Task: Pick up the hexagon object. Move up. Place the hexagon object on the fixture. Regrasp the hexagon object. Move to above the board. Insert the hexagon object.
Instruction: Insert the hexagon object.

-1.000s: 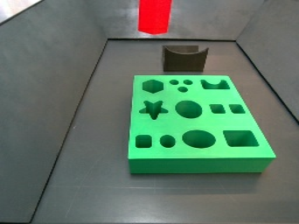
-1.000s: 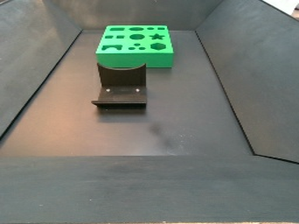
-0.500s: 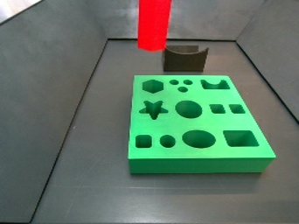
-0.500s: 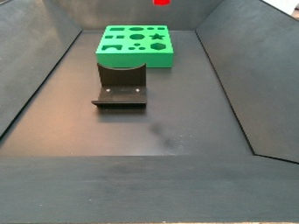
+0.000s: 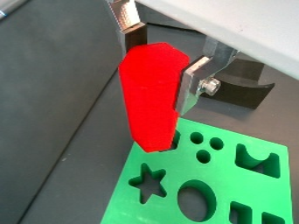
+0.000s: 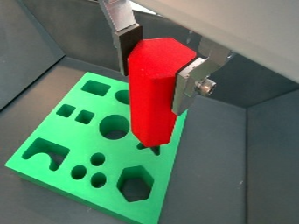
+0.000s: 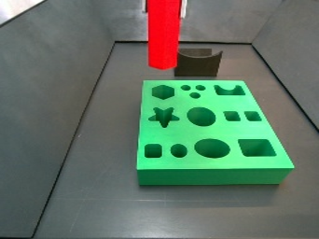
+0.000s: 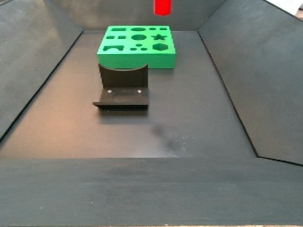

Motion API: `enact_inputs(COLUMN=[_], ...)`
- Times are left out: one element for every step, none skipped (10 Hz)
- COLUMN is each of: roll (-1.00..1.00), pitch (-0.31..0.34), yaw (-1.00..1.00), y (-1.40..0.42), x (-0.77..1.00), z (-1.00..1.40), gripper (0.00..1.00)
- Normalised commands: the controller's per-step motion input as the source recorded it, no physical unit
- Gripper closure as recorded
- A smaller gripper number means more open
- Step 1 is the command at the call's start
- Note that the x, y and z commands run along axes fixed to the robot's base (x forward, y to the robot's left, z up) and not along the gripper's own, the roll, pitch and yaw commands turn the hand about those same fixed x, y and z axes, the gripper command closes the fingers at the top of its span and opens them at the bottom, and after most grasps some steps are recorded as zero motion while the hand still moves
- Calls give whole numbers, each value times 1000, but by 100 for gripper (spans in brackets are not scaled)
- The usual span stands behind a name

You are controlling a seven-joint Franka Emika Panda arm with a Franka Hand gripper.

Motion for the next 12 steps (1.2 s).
enact_inputs(roll=[194,191,163,137,107,77,14,59,51,49,3,0], pitch=[-223,-179,-89,-69,-34,-29,0,0,0,0,0,-79], yaw=[0,0,6,26,6,0,0,0,0,0,0,0], y=[146,160,223,209,200,194,31,0,0,0,0,0], x=[0,0,0,-3,0,0,0,0,46,0,0,0], z=[-229,-214,-229,-269,-329,-346,-334,-417,-477,-474,-334,0], gripper=[100,100,100,100,100,100,100,100,100,100,100,100])
